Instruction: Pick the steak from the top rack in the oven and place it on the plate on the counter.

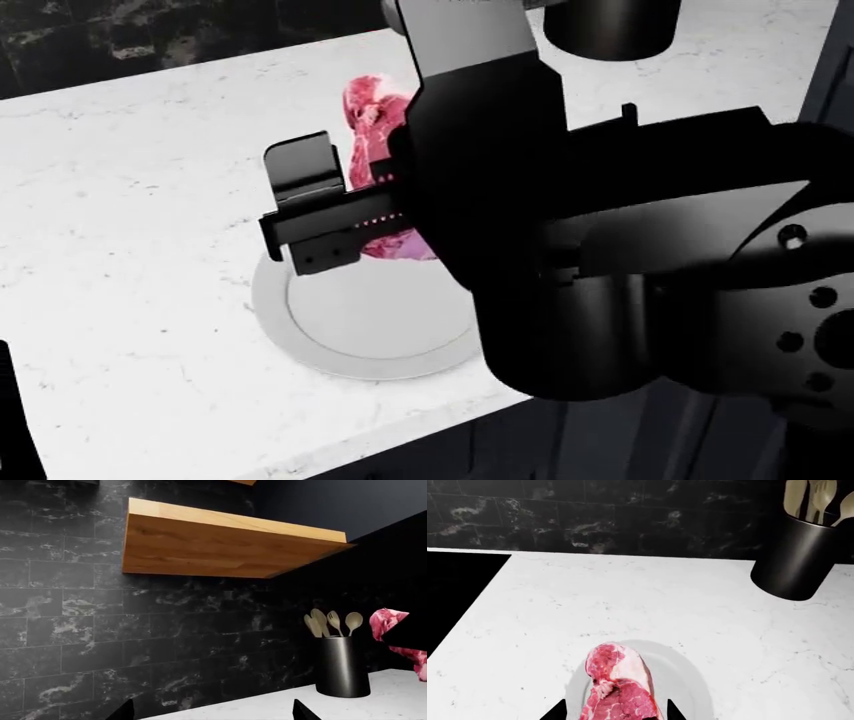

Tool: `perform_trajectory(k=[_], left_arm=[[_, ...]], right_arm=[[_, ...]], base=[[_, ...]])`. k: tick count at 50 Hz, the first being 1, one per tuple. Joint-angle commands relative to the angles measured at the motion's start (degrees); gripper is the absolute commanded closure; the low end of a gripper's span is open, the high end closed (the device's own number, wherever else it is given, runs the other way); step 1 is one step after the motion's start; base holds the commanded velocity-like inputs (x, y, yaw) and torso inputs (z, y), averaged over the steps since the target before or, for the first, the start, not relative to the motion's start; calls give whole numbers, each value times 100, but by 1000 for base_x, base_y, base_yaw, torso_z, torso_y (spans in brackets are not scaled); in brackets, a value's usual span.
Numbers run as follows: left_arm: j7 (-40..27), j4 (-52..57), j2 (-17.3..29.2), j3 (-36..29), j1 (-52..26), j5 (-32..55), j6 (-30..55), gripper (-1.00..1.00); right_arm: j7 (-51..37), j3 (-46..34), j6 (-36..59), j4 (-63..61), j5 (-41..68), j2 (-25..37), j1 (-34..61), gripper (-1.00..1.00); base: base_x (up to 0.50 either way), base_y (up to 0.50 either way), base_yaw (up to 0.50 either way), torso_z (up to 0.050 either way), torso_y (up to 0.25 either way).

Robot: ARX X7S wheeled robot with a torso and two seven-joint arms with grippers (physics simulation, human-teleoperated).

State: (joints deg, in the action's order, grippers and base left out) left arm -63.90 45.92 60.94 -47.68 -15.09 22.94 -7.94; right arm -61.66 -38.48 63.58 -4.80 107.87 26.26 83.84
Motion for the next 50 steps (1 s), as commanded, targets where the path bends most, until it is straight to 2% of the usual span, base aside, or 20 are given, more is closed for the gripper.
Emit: perform_trajectory(k=[1, 20, 34, 41, 50], left_arm=[[95, -45, 6, -12, 53, -126, -193, -100], [138, -106, -42, -11, 81, -154, -232, -100], [165, -141, -82, -9, 96, -162, -250, -100], [215, -192, -150, -34, 88, -164, -245, -100], [266, -233, -206, -38, 56, -165, -228, -100]], right_arm=[[742, -35, -57, 434, -965, -281, -66, 100], [1864, -627, -944, 1539, -2723, -885, -159, 100], [2214, -915, -1305, 2328, -3323, -1213, -45, 100], [2578, -1014, -1586, 3098, -3572, -1416, -67, 100], [2789, -1146, -1766, 3262, -3717, -1465, -284, 100]], base=[[0, 0, 0, 0, 0], [0, 0, 0, 0, 1], [0, 0, 0, 0, 1], [0, 0, 0, 1, 0], [0, 0, 0, 0, 1]])
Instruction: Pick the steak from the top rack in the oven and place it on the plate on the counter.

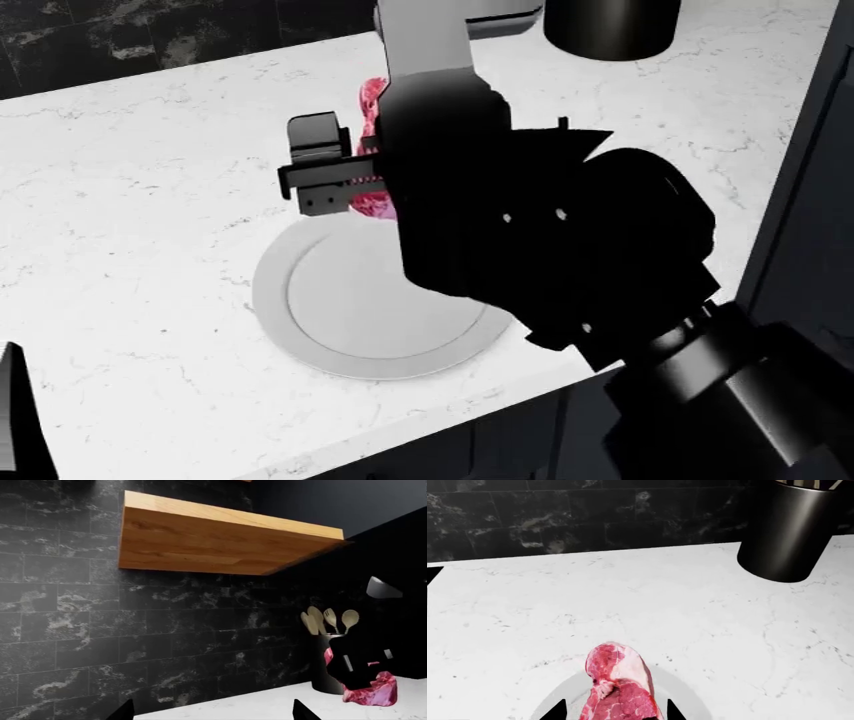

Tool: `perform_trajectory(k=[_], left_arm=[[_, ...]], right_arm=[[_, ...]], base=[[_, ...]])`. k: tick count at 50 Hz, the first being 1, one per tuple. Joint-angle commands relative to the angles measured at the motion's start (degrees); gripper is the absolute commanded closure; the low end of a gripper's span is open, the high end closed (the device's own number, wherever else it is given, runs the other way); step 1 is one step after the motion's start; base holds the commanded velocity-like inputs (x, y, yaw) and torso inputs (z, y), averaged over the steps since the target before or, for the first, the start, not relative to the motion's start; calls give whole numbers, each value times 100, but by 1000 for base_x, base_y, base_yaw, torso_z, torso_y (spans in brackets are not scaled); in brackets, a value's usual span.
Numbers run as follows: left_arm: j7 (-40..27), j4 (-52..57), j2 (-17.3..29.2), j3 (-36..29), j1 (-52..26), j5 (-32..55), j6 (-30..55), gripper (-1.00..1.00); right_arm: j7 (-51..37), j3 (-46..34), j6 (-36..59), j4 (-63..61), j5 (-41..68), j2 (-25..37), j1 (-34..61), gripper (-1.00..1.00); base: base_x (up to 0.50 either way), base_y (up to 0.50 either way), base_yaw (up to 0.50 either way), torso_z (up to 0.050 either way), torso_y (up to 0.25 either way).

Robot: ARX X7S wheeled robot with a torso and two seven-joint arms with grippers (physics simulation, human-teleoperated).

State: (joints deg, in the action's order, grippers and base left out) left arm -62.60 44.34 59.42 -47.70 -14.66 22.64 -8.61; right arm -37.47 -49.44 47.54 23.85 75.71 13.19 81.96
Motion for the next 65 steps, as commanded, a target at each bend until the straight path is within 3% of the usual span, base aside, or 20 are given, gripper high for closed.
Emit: perform_trajectory(k=[1, 11, 32, 33, 46, 65], left_arm=[[140, -84, -57, -34, 12, -133, -161, -100], [83, -57, -64, -27, -1, -177, 3, -100], [73, 7, -19, 19, 32, -200, -25, -100], [169, -50, -11, 24, 73, -201, -298, -100], [97, -86, 34, 54, 154, -226, -311, -100], [81, -95, 23, 87, 202, -259, -374, -100]], right_arm=[[381, -69, -172, 403, -517, -159, -119, 100], [478, -159, -196, 510, -574, -217, -164, 100], [461, -144, -207, 507, -551, -183, -119, 100], [466, -147, -204, 506, -550, -186, -117, 100], [908, -317, -645, 1162, -875, -464, -202, 100], [1032, -481, -416, 1280, -847, -522, -186, 100]], base=[[0, 0, 0, 0, 0], [0, 0, 0, 0, -34], [0, 0, 0, 0, -201], [3, -1, 0, 0, 0], [0, -1, 0, 0, 0], [0, 0, 0, 0, 0]])
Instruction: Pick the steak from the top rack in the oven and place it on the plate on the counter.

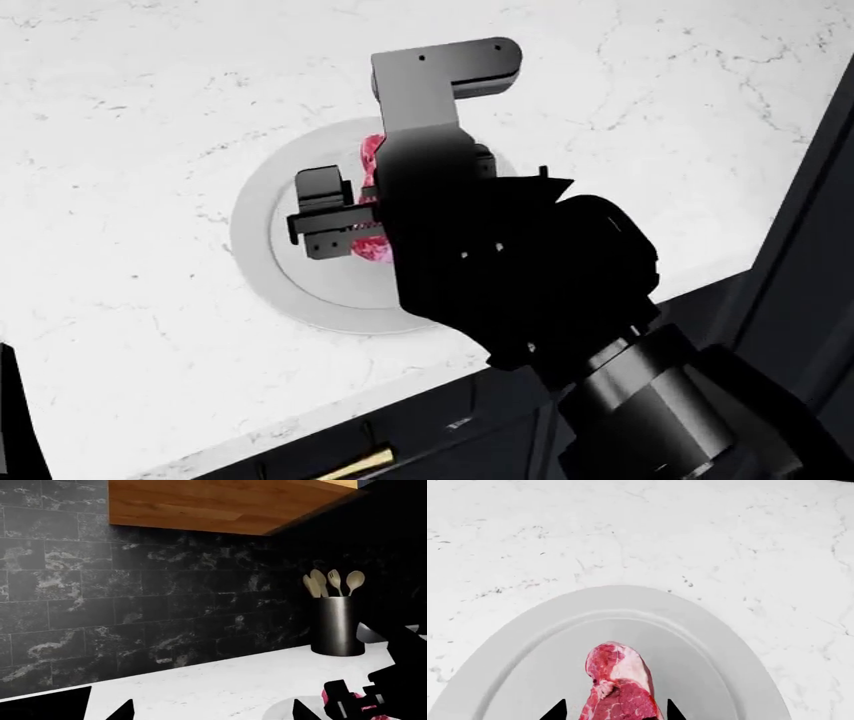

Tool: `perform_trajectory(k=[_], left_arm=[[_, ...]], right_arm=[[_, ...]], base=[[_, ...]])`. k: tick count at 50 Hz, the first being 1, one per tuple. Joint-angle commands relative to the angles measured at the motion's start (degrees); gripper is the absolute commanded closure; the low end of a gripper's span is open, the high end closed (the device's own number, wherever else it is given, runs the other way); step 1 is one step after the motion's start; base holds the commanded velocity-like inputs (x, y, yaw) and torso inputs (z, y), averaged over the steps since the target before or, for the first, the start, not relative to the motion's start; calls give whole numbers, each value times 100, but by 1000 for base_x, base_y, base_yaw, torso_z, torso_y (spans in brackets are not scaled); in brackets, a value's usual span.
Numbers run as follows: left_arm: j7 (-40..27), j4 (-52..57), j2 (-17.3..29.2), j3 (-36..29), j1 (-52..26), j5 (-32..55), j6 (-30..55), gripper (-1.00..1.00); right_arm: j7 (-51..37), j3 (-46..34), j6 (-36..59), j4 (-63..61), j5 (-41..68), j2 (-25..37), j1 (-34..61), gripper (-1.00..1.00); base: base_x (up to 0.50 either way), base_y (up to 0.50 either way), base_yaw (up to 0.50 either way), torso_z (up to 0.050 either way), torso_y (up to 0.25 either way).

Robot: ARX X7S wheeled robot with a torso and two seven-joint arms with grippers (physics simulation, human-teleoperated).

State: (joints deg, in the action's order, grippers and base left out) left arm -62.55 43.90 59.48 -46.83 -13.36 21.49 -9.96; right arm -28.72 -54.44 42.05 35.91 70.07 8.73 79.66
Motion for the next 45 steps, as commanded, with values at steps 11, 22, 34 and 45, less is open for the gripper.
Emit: perform_trajectory(k=[11, 22, 34, 45], left_arm=[[54, -65, 27, 25, 116, -170, -298, -100], [57, -74, 25, 39, 139, -189, -319, -100], [93, -115, -8, 49, 133, -169, -331, -100], [119, -147, -25, 59, 142, -160, -357, -100]], right_arm=[[258, -89, 158, 284, -337, -132, 18, 100], [370, -113, 225, 162, -274, -128, 41, -100], [475, -49, 264, -192, -127, -11, 47, -100], [248, 65, 414, -799, 57, 148, 173, -100]], base=[[0, 0, 0, 0, 0], [0, 0, 0, 0, 0], [0, 0, 0, 0, 0], [0, 0, 0, 0, 0]])
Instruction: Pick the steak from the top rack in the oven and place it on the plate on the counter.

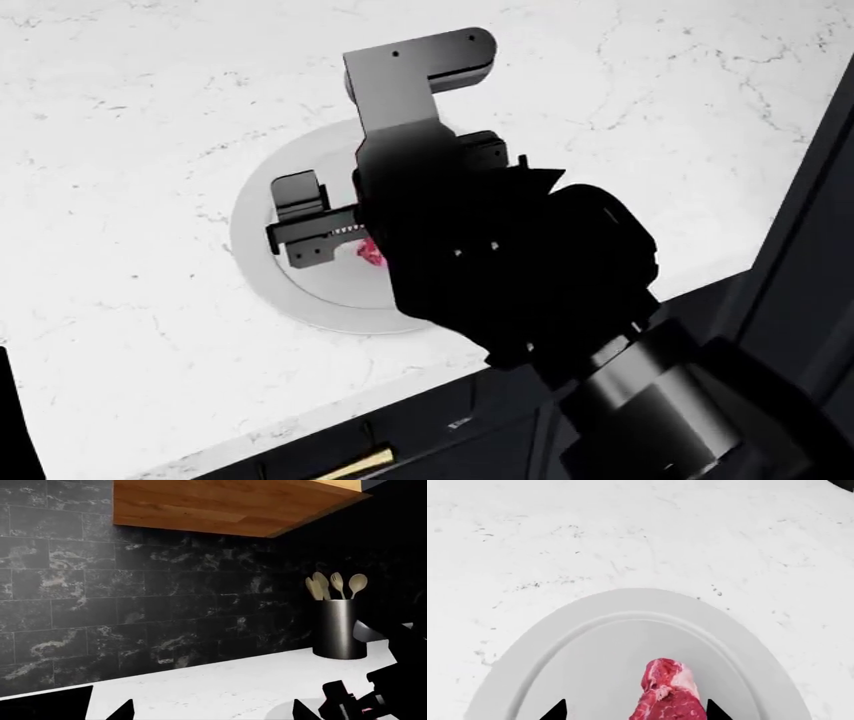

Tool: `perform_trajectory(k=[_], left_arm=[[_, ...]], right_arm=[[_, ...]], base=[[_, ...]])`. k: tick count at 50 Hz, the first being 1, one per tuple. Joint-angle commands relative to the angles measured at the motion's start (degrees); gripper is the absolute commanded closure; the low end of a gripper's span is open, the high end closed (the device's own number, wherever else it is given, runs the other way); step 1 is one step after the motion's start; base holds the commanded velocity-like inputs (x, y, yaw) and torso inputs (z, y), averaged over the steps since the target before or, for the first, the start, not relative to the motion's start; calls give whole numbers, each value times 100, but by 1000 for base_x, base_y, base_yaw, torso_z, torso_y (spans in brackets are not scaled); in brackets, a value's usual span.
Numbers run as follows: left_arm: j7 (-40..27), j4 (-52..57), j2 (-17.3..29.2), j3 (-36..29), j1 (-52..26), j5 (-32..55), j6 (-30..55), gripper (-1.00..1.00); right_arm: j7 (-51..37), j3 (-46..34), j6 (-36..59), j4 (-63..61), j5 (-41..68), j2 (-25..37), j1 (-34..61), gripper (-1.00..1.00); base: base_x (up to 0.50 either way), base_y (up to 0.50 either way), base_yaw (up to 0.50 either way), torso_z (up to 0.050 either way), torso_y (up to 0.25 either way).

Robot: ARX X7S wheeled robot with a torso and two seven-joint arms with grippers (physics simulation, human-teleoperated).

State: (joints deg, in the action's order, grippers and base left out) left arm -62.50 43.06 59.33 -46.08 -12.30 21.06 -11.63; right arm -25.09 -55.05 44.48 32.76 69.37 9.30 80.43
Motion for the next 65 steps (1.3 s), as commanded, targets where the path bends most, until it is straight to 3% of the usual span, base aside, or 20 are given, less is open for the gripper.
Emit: perform_trajectory(k=[1, 19, 28, 29, 30, 36, 40, 48, 50, 52, 54, 55, 56, 58, 59, 60, 63, 64, 65], left_arm=[[113, -66, -15, -18, 41, -127, -192, -100], [128, 85, -16, 3, -19, -99, -27, -100], [-3, 295, 136, 82, 34, -128, 16, -100], [-523, 1154, 759, 367, -147, -117, 876, -100], [-583, 1684, 801, 321, -199, -118, 959, -100], [-1696, 1693, 1883, -1437, -1056, -1149, -213, -100], [-2268, 1693, 2341, -2026, -1090, -2007, -815, -100], [-2747, 1693, 2958, -1650, -574, -2517, -1283, -100], [-2749, 1693, 3005, -1351, -415, -2462, -1325, -100], [-2750, 1693, 2914, -583, 261, -2557, -1249, -100], [-2749, 1693, 2706, 1136, 1980, -2991, -1162, -100], [-1890, 1693, 1847, 1996, 2839, -3056, -1938, -100], [-1030, 1693, 987, 2855, 3699, -2197, -2745, -100], [689, 1693, -731, 4574, 5418, -1604, -2850, -100], [1548, 1693, -1591, 5433, 5730, -1563, -2911, -100], [2408, 1693, -2450, 5751, 5730, -1541, -2933, -100], [4986, 1693, -5029, 5839, 5730, -1414, -3073, -100], [5845, 1693, -5521, 5904, 5730, -1355, -3136, -100], [5866, 1693, -5404, 6004, 5730, -1240, -3192, -100]], right_arm=[[-156, 149, 197, -542, 154, 113, 127, -100], [-1267, 534, 878, -2122, 773, 703, 634, -100], [-2332, 1133, 1202, -4090, 1760, 1588, 612, -100], [-2964, 1923, 926, -4949, 2556, 2448, 314, -100], [-3069, 2074, 824, -5809, 2662, 2901, 248, -100], [-3555, 2994, -3, -7371, 3270, 3486, -221, -100], [-3660, 3569, -488, -8142, 3432, 3890, -670, -100], [-4041, 4091, -799, -8644, 4205, 4686, -525, -100], [-4152, 4201, -868, -8740, 4450, 4877, -376, -100], [-4251, 4386, -967, -8877, 4753, 5168, -238, -100], [-4262, 4520, -1025, -8938, 4828, 5311, -260, -100], [-4202, 4814, -1146, -9043, 4954, 5576, -416, -100], [-4166, 5017, -1210, -9101, 4999, 5734, -545, -100], [-4025, 5635, -1340, -9179, 5091, 6047, -998, -100], [-3954, 6045, -1343, -9198, 5120, 6146, -1330, -100], [-3915, 6319, -1307, -9204, 5130, 6172, -1547, -100], [-3914, 7531, -1017, -9181, 5451, 6161, -2250, -100], [-3956, 7925, -864, -9146, 5551, 6109, -2428, -100], [-3977, 8259, -723, -9099, 5687, 6058, -2570, -100]], base=[[0, 0, 0, 0, 0], [0, 0, 0, 0, 0], [0, 0, 0, 0, 2], [0, 0, 0, 0, 0], [0, 0, 0, 0, 0], [0, 0, 0, 0, 0], [0, 0, 0, 0, 0], [0, 0, 0, 0, 0], [0, 0, 0, 0, 0], [0, 0, 0, 0, 0], [0, 0, 0, 0, 0], [0, 0, 0, 0, 0], [0, 0, 0, 0, 0], [0, 0, 0, 0, 0], [0, 0, 0, 0, 0], [0, 0, 0, 0, 0], [0, 0, 0, 0, 0], [0, 0, 0, 0, 0], [0, 0, 0, 0, 0]])
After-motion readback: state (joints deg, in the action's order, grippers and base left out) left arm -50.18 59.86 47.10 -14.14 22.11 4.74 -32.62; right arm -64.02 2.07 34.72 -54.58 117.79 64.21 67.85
